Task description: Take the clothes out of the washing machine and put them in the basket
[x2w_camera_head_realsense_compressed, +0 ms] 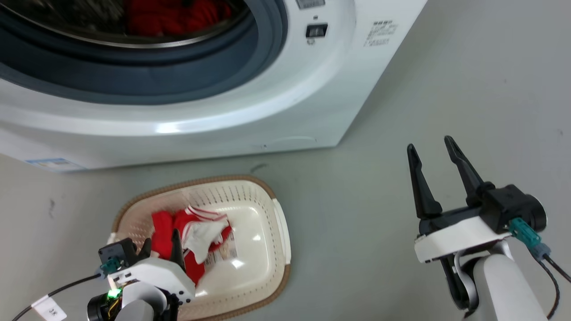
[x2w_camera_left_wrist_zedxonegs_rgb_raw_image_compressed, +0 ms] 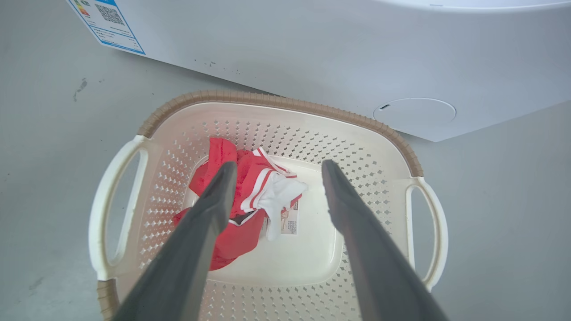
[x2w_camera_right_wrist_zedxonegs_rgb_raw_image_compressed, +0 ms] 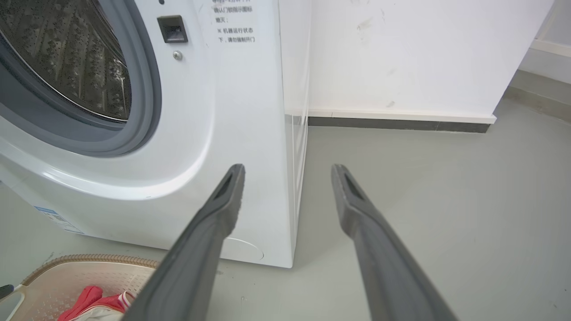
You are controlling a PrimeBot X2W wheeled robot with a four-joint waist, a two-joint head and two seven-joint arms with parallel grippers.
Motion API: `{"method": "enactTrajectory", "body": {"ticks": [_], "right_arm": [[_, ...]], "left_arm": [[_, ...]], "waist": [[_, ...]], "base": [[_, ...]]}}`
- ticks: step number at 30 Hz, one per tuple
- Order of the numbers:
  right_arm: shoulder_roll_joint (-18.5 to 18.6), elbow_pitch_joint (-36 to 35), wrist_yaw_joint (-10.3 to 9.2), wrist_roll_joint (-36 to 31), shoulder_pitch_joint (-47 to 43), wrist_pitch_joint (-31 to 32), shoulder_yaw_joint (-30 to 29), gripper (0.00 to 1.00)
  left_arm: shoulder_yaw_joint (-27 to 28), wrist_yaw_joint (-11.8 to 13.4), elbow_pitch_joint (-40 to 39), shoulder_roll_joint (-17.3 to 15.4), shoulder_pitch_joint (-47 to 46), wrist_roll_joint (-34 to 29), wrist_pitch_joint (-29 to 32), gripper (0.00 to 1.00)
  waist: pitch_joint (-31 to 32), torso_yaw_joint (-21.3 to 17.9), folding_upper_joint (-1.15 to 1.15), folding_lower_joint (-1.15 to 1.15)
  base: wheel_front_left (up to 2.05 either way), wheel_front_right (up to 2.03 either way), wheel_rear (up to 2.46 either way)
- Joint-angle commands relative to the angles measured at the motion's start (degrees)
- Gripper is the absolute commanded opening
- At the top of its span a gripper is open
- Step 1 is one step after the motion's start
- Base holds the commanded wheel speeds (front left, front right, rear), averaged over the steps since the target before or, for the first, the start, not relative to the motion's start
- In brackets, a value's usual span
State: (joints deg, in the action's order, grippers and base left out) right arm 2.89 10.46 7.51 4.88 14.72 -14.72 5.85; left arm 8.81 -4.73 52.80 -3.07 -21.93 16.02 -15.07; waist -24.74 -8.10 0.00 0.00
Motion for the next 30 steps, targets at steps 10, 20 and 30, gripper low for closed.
{"method": "enactTrajectory", "body": {"ticks": [10,20,30], "right_arm": [[0.0,-2.9,-0.04,-2.2,-6.0,1.3,-2.8,1.00],[0.0,-7.9,-0.04,-2.9,-10.1,3.6,-4.5,1.00],[0.0,-12.3,-0.04,-2.7,-11.6,5.9,-4.3,1.00]], "left_arm": [[-4.2,1.3,-15.9,0.2,8.2,-1.6,-0.1,1.00],[-8.1,3.9,-34.3,0.2,12.0,-5.3,-0.1,1.00],[-9.7,4.8,-42.6,0.2,7.6,-9.1,-0.1,1.00]], "waist": [[12.3,3.6,0.00,0.00],[16.6,5.0,0.00,0.00],[16.5,5.3,0.00,0.00]], "base": [[0.00,0.00,0.00],[0.00,0.00,0.00],[0.00,0.00,0.00]]}}
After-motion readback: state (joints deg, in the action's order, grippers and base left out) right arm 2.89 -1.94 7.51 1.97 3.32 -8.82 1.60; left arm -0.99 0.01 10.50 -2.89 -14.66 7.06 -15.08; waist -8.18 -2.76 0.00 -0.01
